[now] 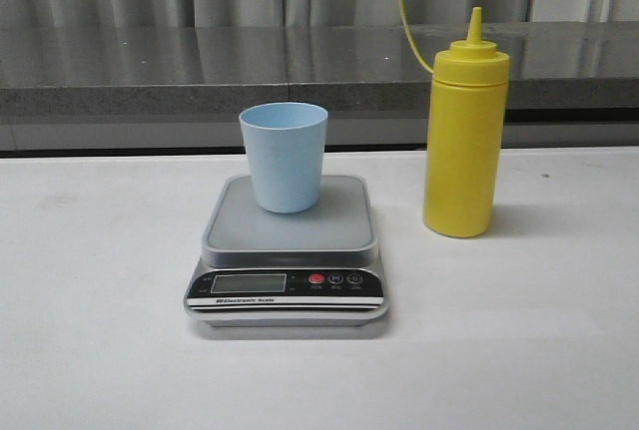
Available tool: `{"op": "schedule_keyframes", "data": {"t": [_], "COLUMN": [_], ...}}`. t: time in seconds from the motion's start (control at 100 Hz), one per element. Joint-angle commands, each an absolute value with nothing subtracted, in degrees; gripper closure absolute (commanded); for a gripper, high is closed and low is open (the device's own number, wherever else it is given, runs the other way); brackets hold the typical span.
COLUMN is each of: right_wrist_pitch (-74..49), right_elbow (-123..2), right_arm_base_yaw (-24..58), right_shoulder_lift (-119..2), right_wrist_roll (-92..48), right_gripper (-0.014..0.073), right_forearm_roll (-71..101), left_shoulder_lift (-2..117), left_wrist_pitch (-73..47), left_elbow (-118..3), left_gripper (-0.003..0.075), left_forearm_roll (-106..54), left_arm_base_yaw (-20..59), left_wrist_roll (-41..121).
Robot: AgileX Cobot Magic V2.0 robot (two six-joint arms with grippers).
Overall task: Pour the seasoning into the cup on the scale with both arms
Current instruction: 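Release the cup and withdraw the left gripper upward, then move the right gripper to the yellow squeeze bottle and grasp it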
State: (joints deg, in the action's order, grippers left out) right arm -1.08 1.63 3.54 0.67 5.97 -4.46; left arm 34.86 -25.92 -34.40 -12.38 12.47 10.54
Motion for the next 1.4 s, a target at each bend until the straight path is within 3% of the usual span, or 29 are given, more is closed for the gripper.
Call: {"op": "schedule_keyframes", "data": {"t": [0.0, 0.17, 0.33, 0.46, 0.72, 0.83, 1.0, 1.05, 1.21, 1.39], "right_wrist_pitch": [5.83, 5.52, -4.98, -11.51, -11.56, -7.91, 2.61, 5.54, 14.52, 23.86], "right_elbow": [0.51, -1.28, -7.67, -14.22, -23.31, -24.55, -24.55, -24.55, -24.55, -24.55], "right_arm_base_yaw": [3.24, 3.24, 3.24, 3.29, 3.29, 3.42, 3.46, 3.58, 6.37, 12.32], "right_shoulder_lift": [1.68, 1.47, -1.99, -9.81, -28.73, -36.12, -45.42, -47.9, -54.88, -61.6], "right_wrist_roll": [6.04, 6.04, 6.04, 6.04, 6.04, 6.04, 6.04, 6.04, 6.04, 6.04], "right_gripper": [0.0662, 0.0662, 0.0662, 0.0662, 0.0645, 0.0482, 0.0011, -0.0076, -0.001, 0.0002], "right_forearm_roll": [-5.07, -5.02, -4.73, -4.34, -1.24, -0.99, -0.99, -0.99, -1.16, -1.33], "left_shoulder_lift": [31.2, 24.21, 18.2, 15.01, 14.19, 14.19, 14.19, 14.19, 14.19, 14.19], "left_wrist_pitch": [-21.73, -22.41, -22.81, -22.92, -22.92, -22.92, -22.92, -22.92, -22.92, -22.92], "left_elbow": [-33.53, -29.55, -27.23, -26.3, -26.3, -26.3, -26.3, -26.3, -26.3, -26.3], "left_gripper": [0.0741, 0.0741, 0.0741, 0.0741, 0.0741, 0.0741, 0.0741, 0.0741, 0.0741, 0.0741], "left_forearm_roll": [-13.38, -13.38, -13.28, -13.01, -13.01, -13.01, -13.01, -13.01, -13.01, -13.01], "left_arm_base_yaw": [12.16, 12.16, 12.16, 12.16, 12.16, 12.16, 12.16, 12.16, 12.16, 12.16], "left_wrist_roll": [10.0, 10.0, 10.0, 10.0, 10.0, 10.0, 10.0, 10.0, 10.0, 10.0]}}
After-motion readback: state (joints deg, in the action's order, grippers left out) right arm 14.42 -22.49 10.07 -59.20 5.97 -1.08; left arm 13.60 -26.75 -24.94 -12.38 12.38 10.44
